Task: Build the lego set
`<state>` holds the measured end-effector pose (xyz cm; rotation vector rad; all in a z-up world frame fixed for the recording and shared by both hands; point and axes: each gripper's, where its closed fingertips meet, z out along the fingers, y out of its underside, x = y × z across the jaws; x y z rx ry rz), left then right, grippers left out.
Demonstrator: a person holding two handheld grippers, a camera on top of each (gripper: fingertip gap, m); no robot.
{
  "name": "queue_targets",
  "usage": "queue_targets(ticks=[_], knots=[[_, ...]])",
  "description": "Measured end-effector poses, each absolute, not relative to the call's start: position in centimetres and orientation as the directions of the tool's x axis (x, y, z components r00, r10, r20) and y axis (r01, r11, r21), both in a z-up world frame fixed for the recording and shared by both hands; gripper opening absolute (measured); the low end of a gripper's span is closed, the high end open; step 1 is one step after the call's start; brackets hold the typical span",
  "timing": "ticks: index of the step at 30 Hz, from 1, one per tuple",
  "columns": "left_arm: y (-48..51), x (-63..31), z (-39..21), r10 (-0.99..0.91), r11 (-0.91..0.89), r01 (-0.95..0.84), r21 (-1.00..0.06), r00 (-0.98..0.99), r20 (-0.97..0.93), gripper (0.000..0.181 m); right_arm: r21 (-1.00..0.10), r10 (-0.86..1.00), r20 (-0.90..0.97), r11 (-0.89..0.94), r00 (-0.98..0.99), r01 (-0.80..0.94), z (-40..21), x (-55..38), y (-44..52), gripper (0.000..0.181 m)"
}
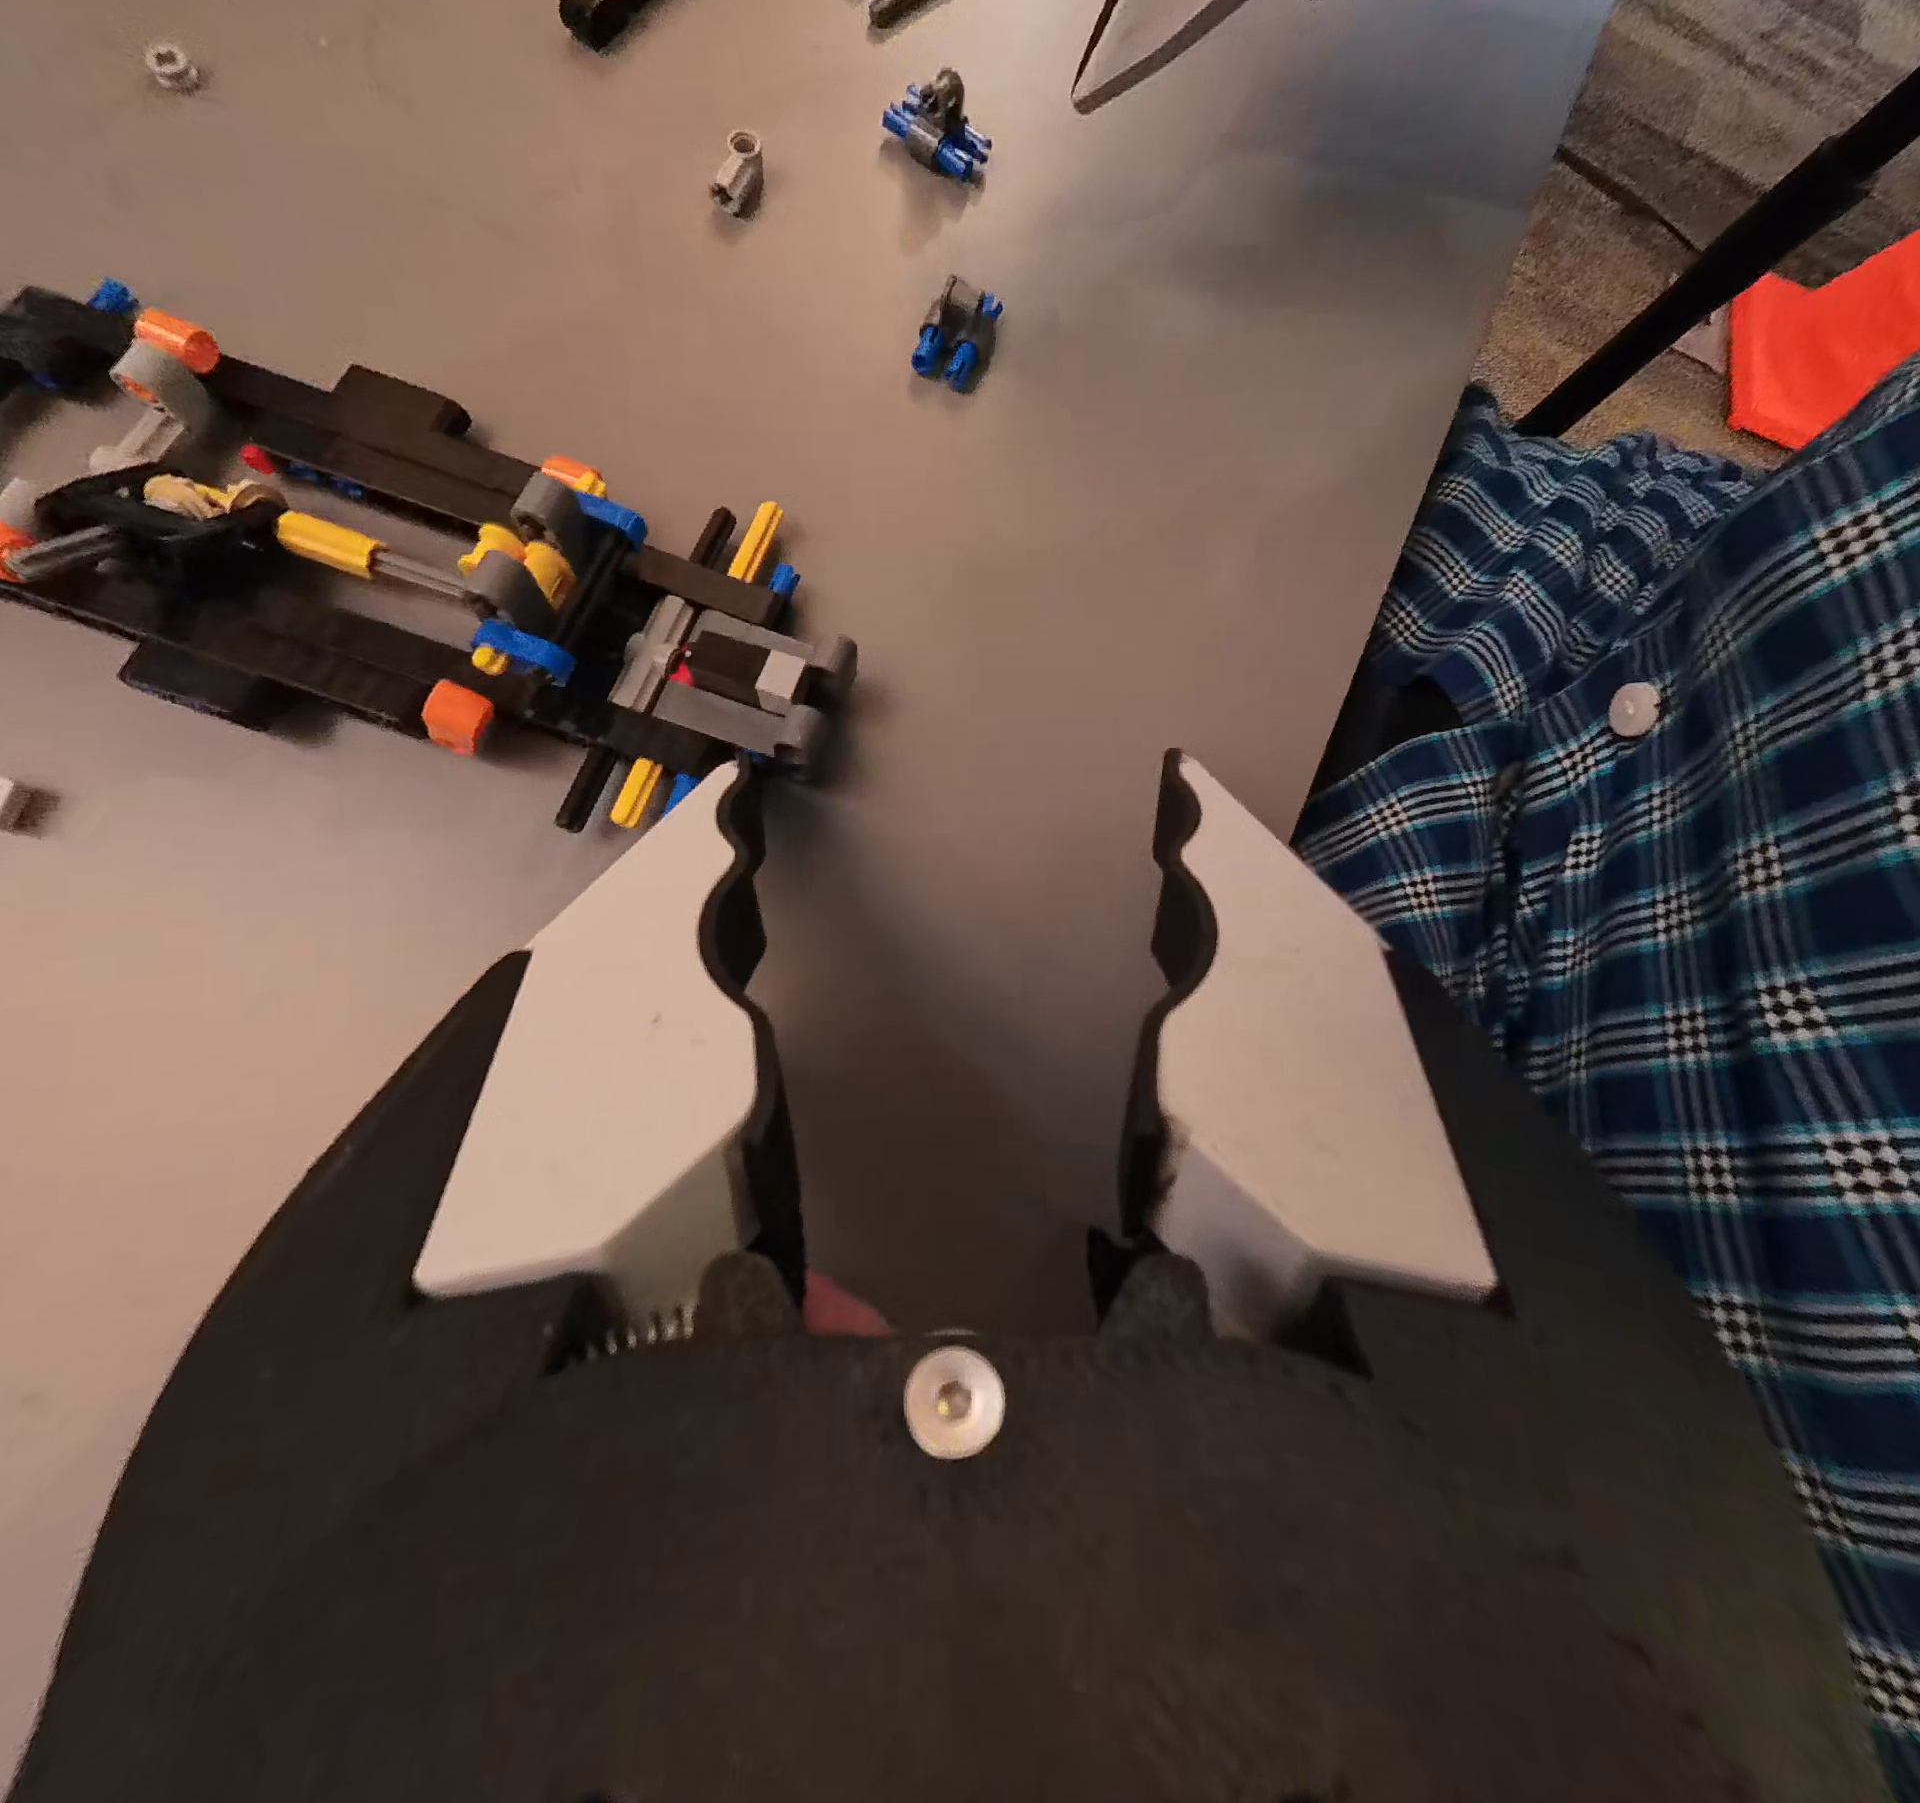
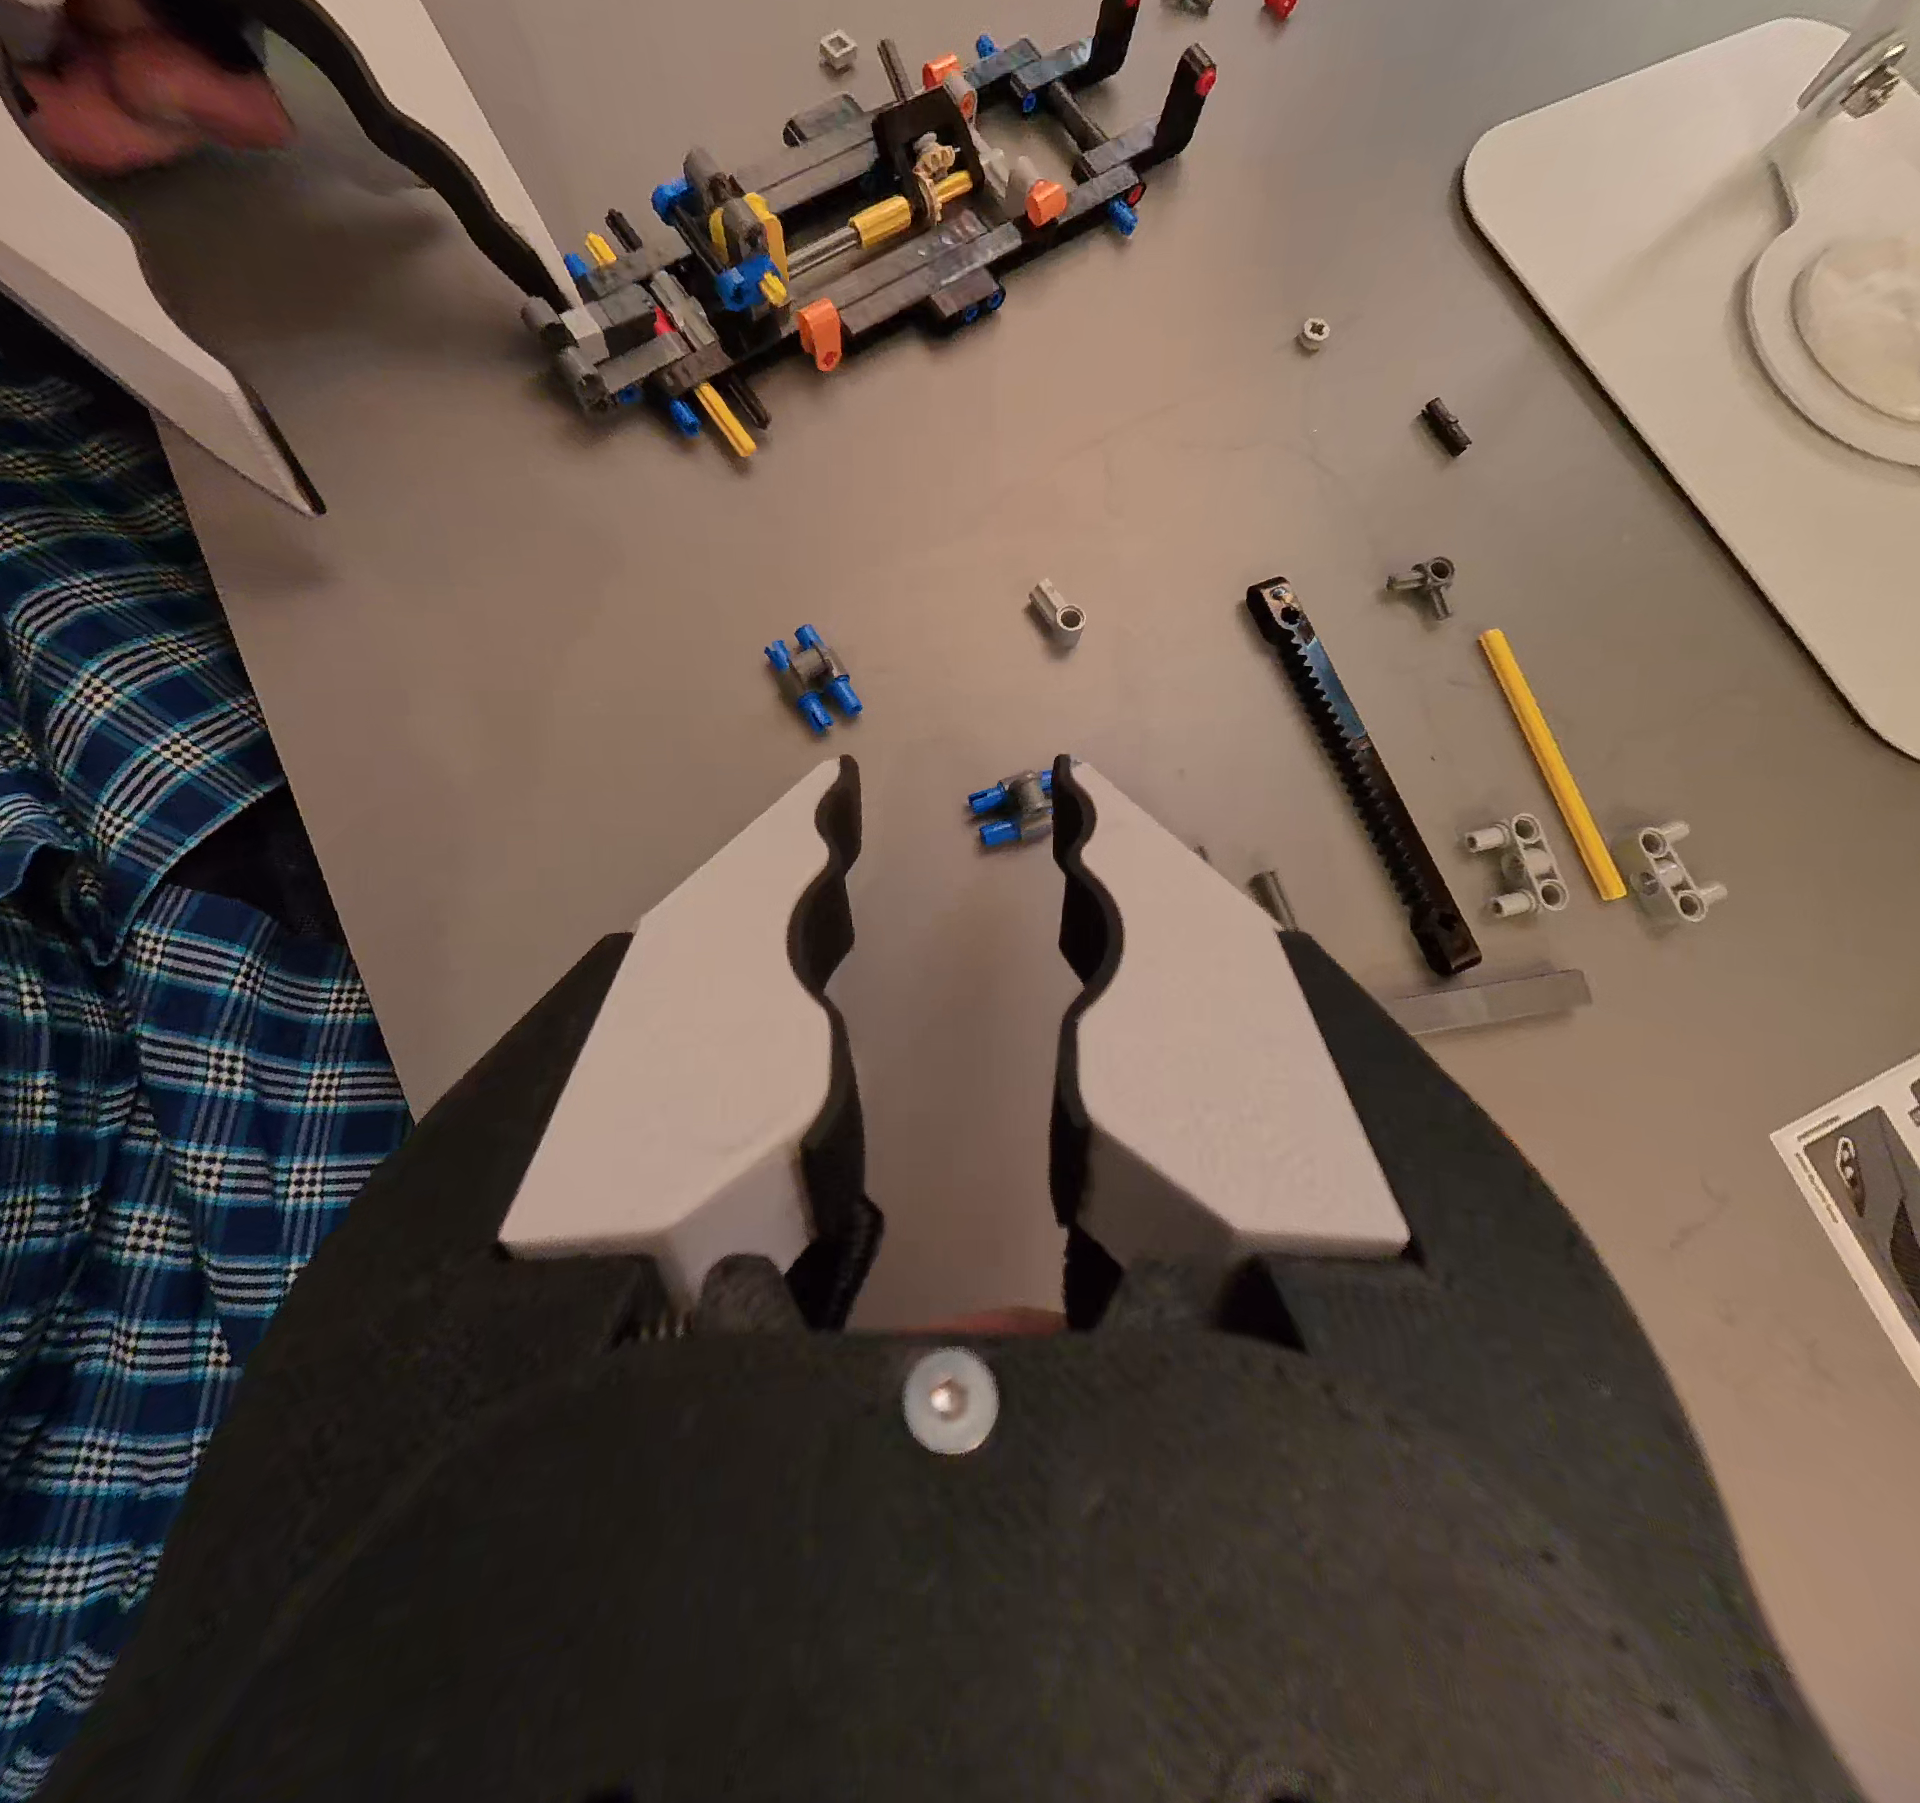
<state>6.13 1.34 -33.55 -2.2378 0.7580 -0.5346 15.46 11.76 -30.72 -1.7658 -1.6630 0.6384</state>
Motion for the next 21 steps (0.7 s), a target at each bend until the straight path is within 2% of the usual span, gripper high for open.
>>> queue_targets(ticks=[9, 21], knots=[[1.3, 4.5, -32.4, -0.646, -0.568, -0.339, -0.750, 0.748, 0.152, 0.076, -0.725, 0.995, 0.055, -0.019, 0.085, 0.689, -30.8, 15.5, 11.8, 0.034], [1.5, 1.6, -32.9, -0.617, -0.547, -0.413, -0.729, 0.787, 0.017, 0.070, -0.728, 0.998, 0.057, 0.018, 0.035, 0.685, -30.7, 15.1, 10.8, 0.031]])
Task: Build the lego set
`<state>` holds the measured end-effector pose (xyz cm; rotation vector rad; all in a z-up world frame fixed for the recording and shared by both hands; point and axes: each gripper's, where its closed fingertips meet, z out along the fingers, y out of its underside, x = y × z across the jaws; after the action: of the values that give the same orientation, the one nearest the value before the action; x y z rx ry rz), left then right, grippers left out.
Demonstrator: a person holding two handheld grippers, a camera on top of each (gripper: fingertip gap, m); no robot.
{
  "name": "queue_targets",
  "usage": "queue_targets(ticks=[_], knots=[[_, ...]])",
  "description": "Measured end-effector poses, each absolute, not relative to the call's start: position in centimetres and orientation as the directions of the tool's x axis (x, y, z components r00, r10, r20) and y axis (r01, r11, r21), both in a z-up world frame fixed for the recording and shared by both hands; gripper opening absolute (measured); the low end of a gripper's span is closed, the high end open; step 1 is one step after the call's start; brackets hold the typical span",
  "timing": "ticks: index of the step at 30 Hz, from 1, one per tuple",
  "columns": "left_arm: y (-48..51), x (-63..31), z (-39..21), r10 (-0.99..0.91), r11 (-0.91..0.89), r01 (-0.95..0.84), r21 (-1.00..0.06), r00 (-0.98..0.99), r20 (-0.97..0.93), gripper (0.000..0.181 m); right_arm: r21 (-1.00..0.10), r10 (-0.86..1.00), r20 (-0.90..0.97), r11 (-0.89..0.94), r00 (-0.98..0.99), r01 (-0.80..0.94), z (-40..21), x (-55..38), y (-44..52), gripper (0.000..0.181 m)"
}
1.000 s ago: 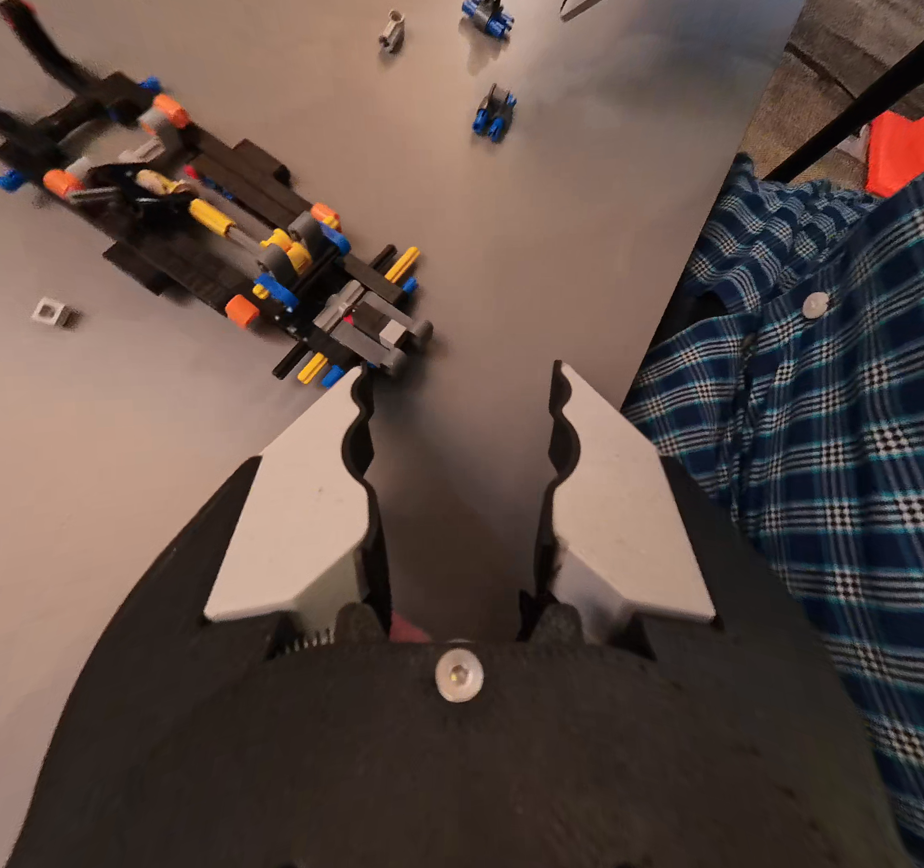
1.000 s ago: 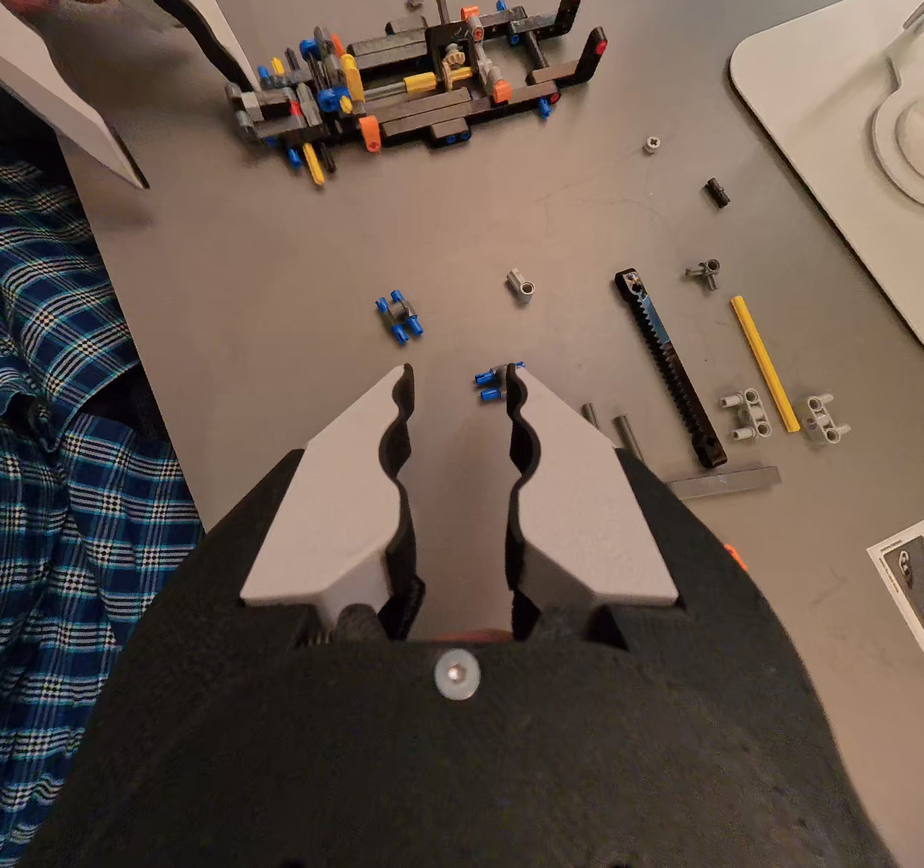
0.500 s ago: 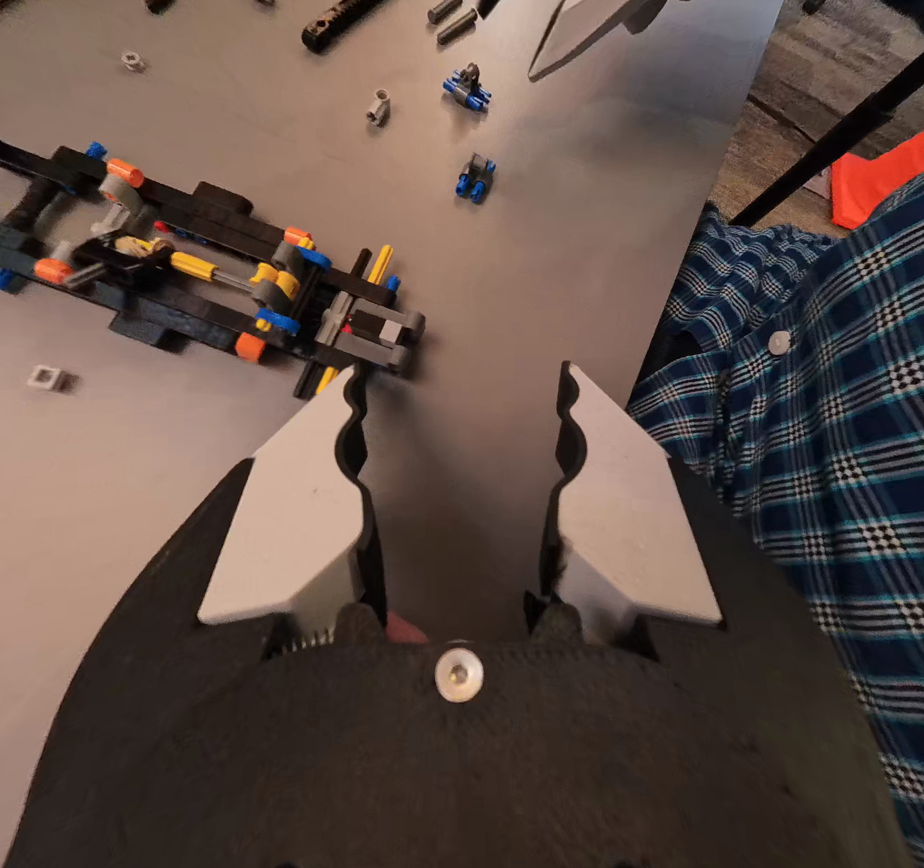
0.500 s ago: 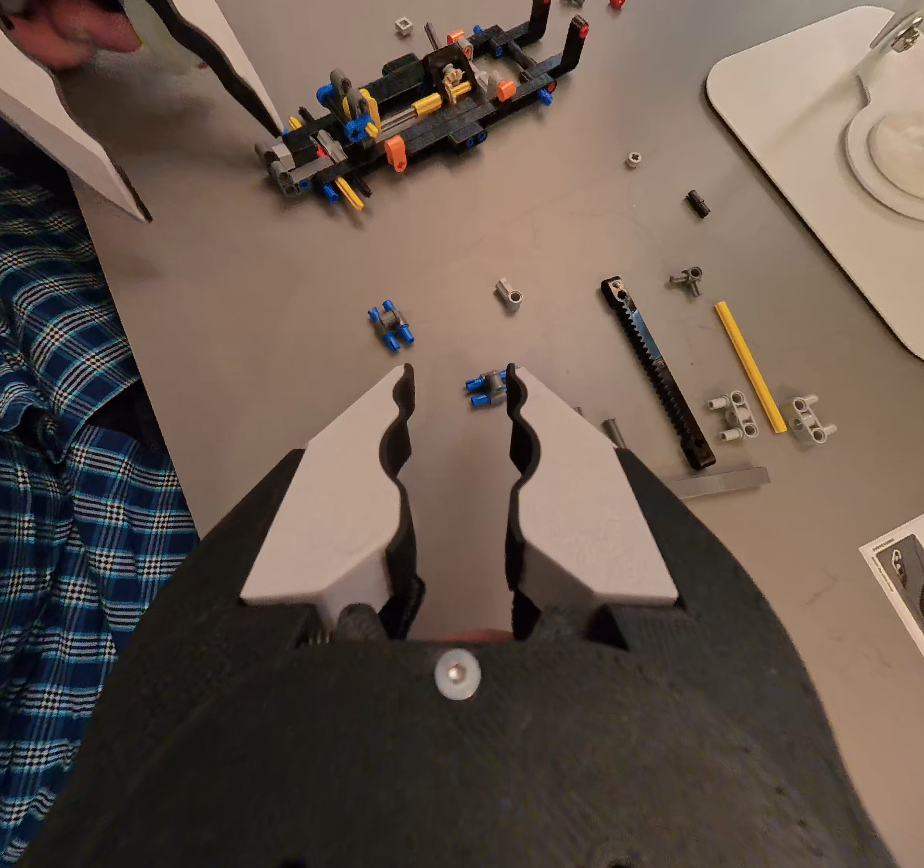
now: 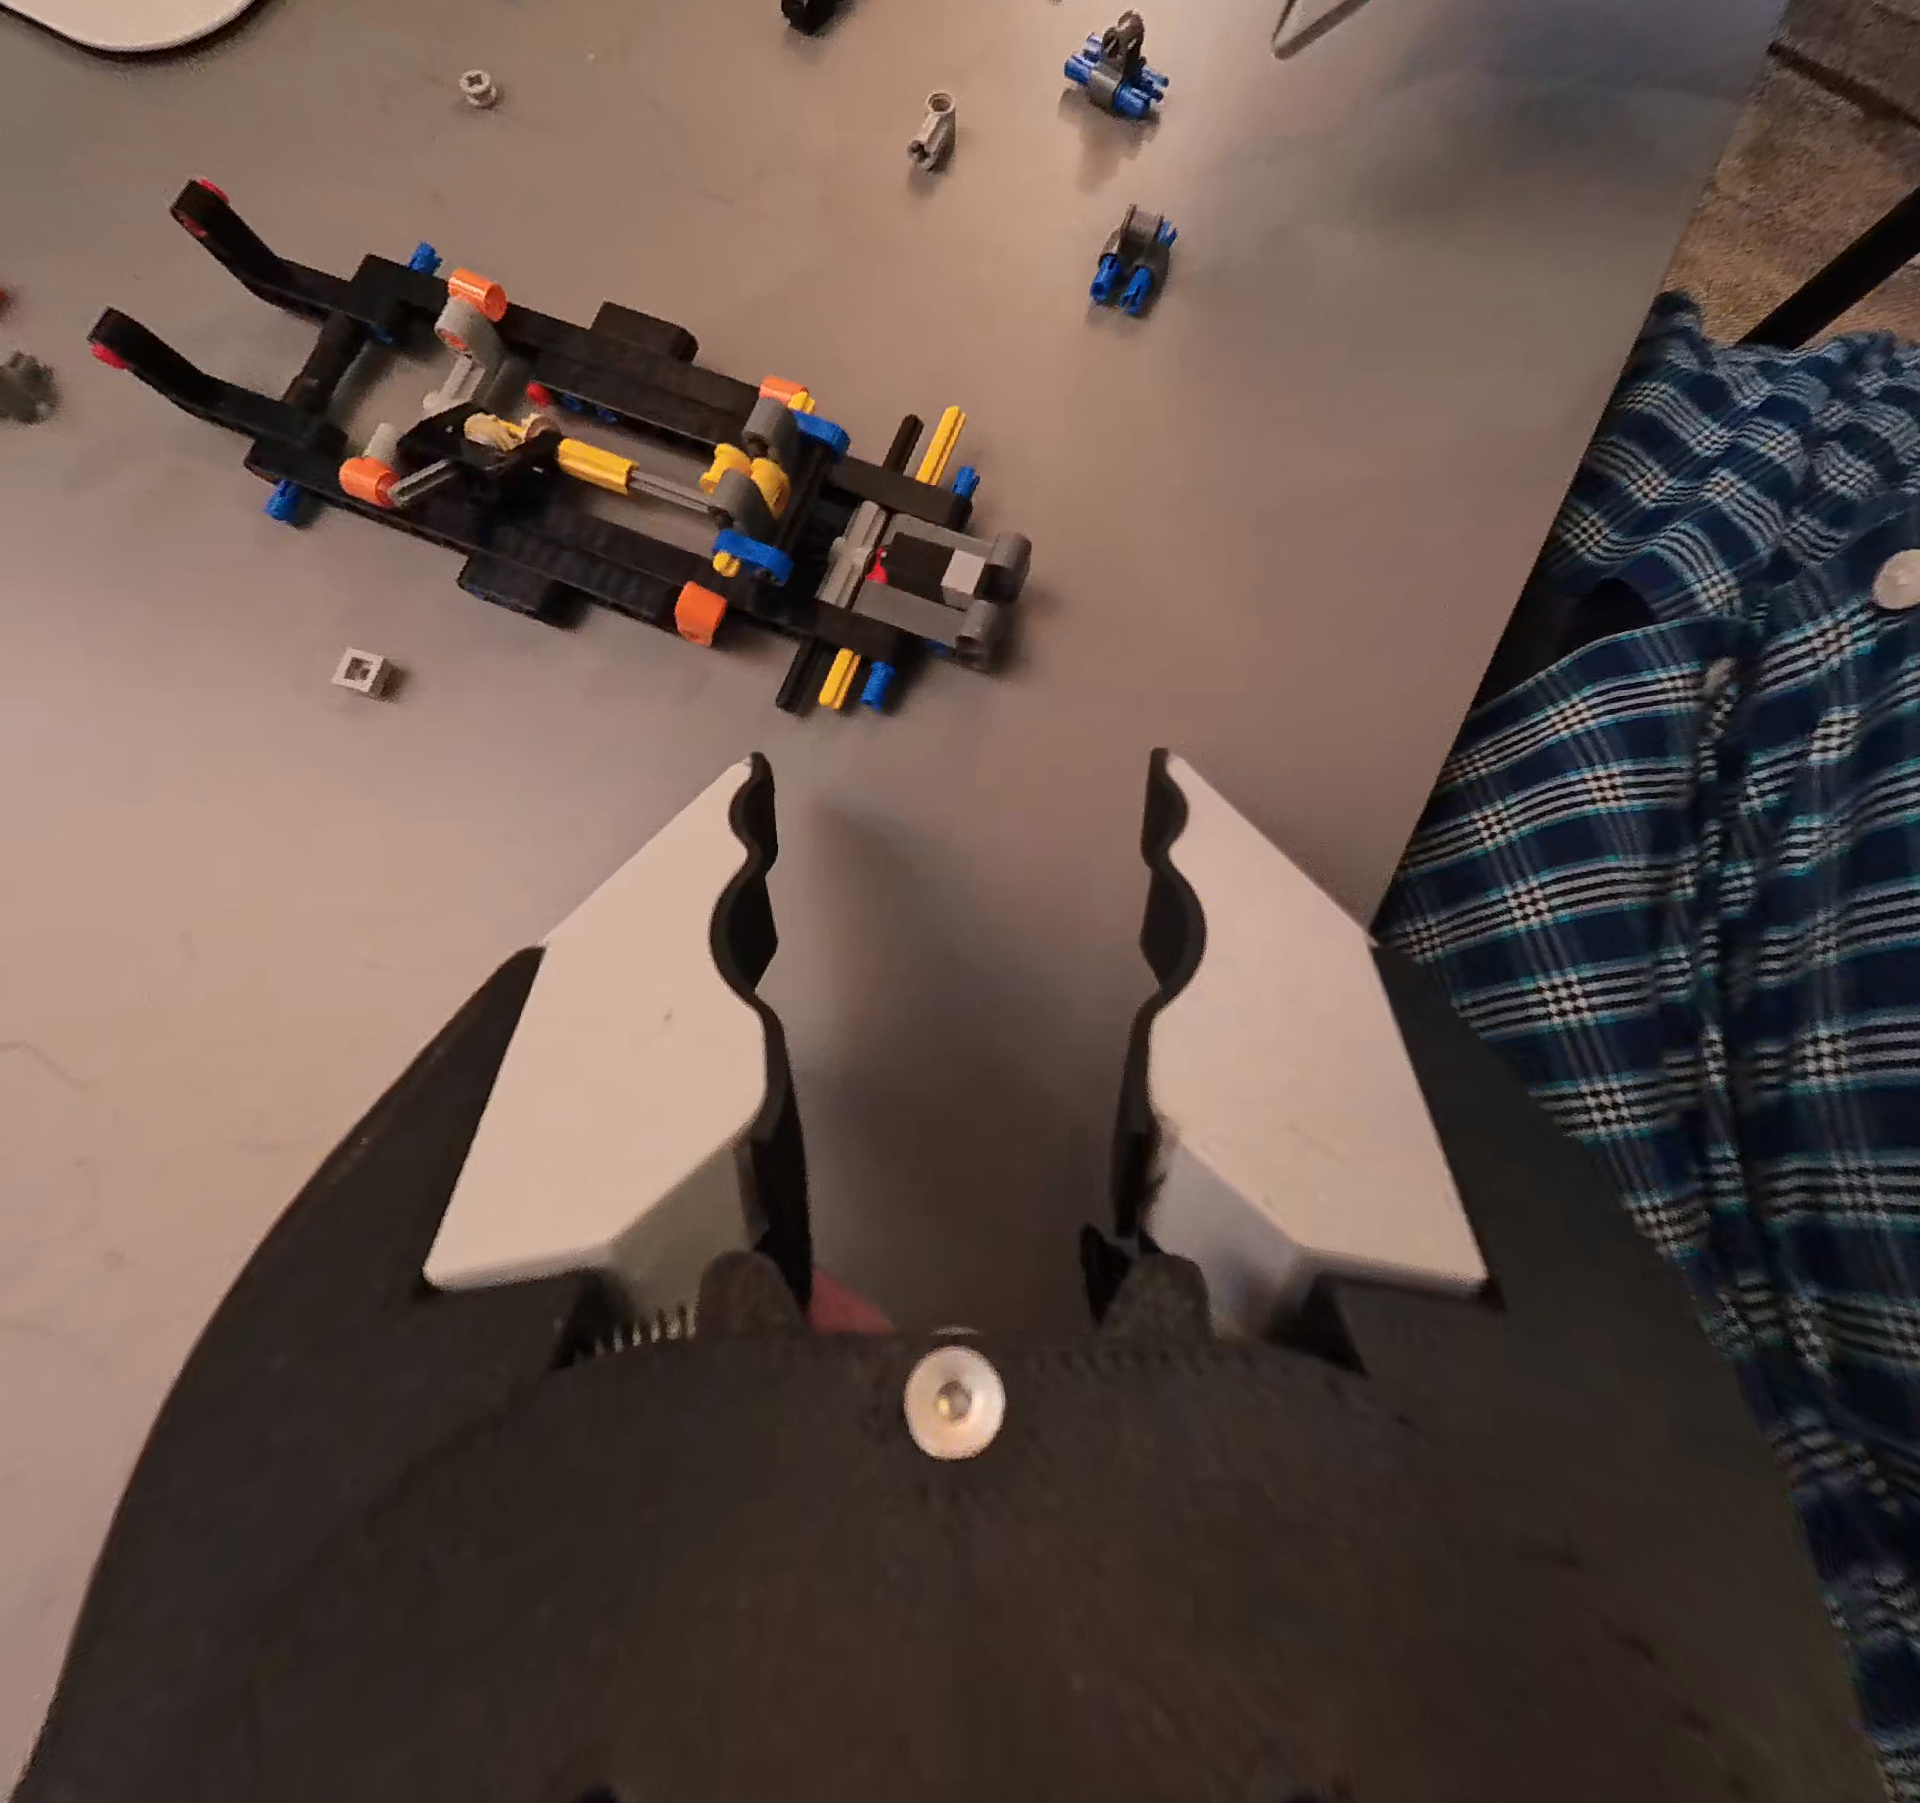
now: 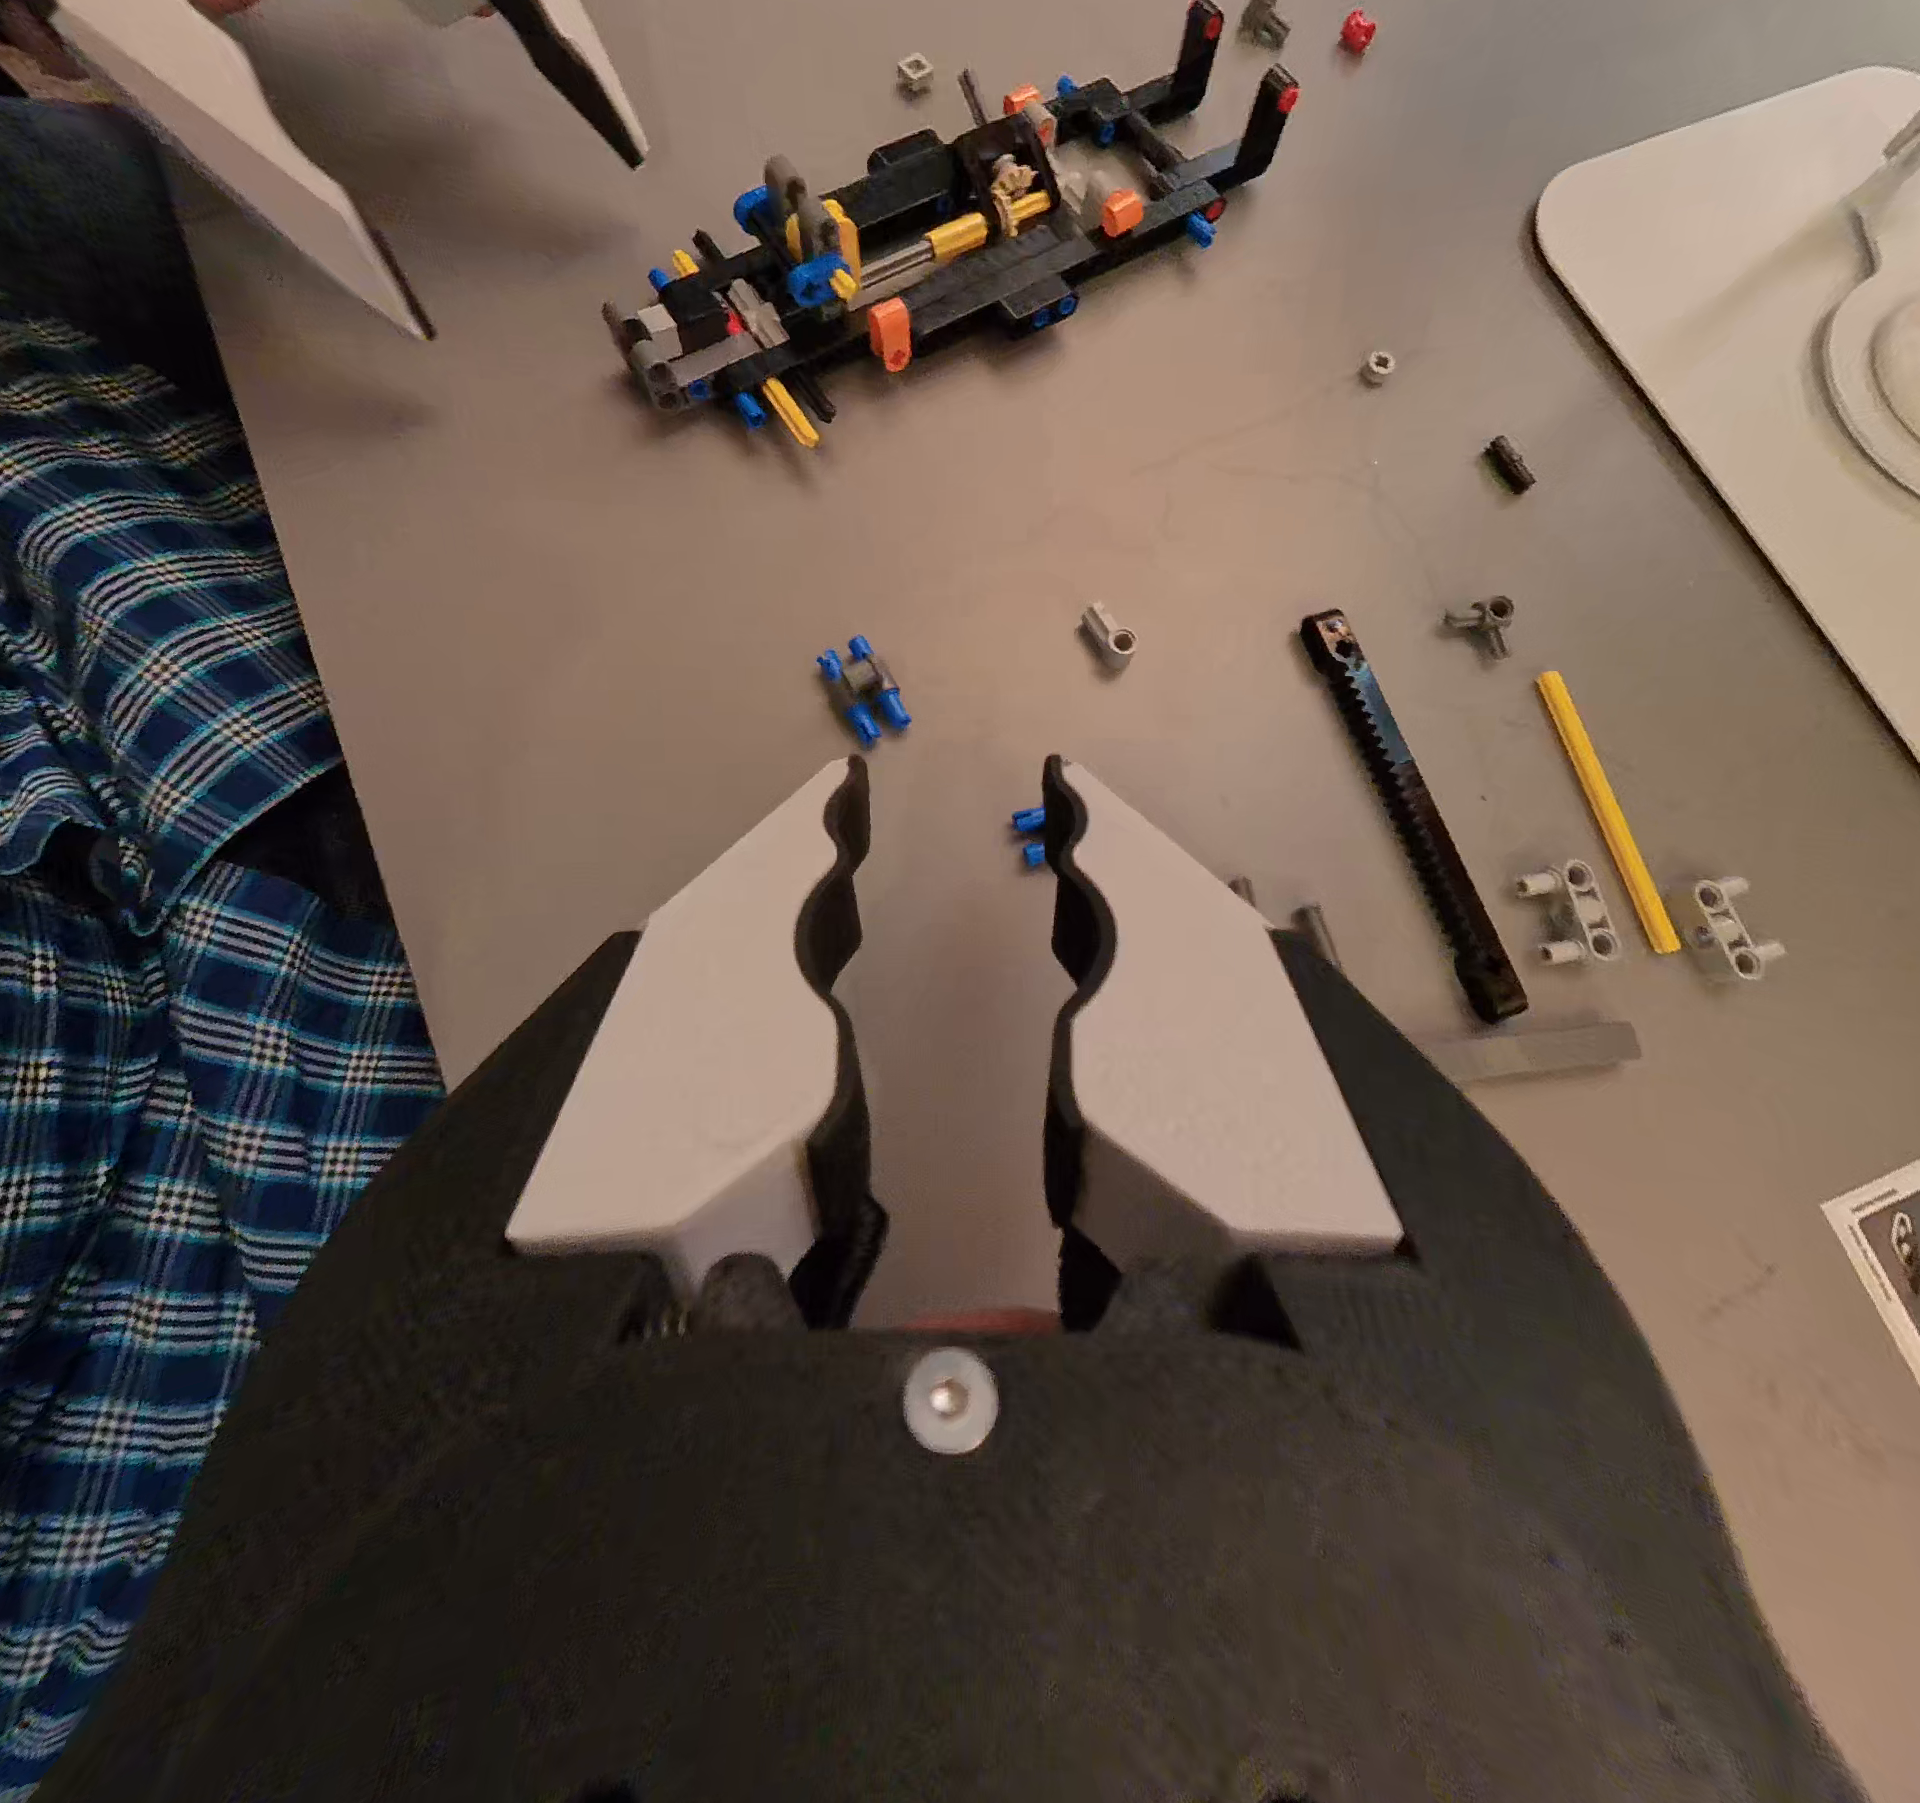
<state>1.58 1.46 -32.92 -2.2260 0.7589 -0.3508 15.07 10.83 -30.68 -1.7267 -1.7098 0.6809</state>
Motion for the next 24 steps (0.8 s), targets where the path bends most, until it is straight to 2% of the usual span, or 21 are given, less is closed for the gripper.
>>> queue_targets(ticks=[5, 19, 22, 24], knots=[[2.2, 1.6, -32.9, -0.607, -0.534, -0.427, -0.730, 0.794, -0.021, 0.063, -0.712, 0.998, 0.057, 0.047, -0.008, 0.700, -31.0, 15.0, 9.9, 0.029], [2.6, 1.3, -32.7, -0.604, -0.513, -0.454, -0.728, 0.794, -0.070, 0.063, -0.684, 0.991, 0.113, 0.134, -0.077, 0.718, -32.3, 13.1, 9.2, 0.030], [2.6, 1.4, -32.6, -0.606, -0.507, -0.456, -0.731, 0.792, -0.074, 0.063, -0.678, 0.990, 0.117, 0.142, -0.085, 0.722, -32.8, 12.4, 9.1, 0.027], [2.7, 1.5, -32.5, -0.607, -0.501, -0.456, -0.735, 0.791, -0.076, 0.063, -0.671, 0.989, 0.121, 0.148, -0.090, 0.727, -33.1, 12.2, 9.1, 0.018]])
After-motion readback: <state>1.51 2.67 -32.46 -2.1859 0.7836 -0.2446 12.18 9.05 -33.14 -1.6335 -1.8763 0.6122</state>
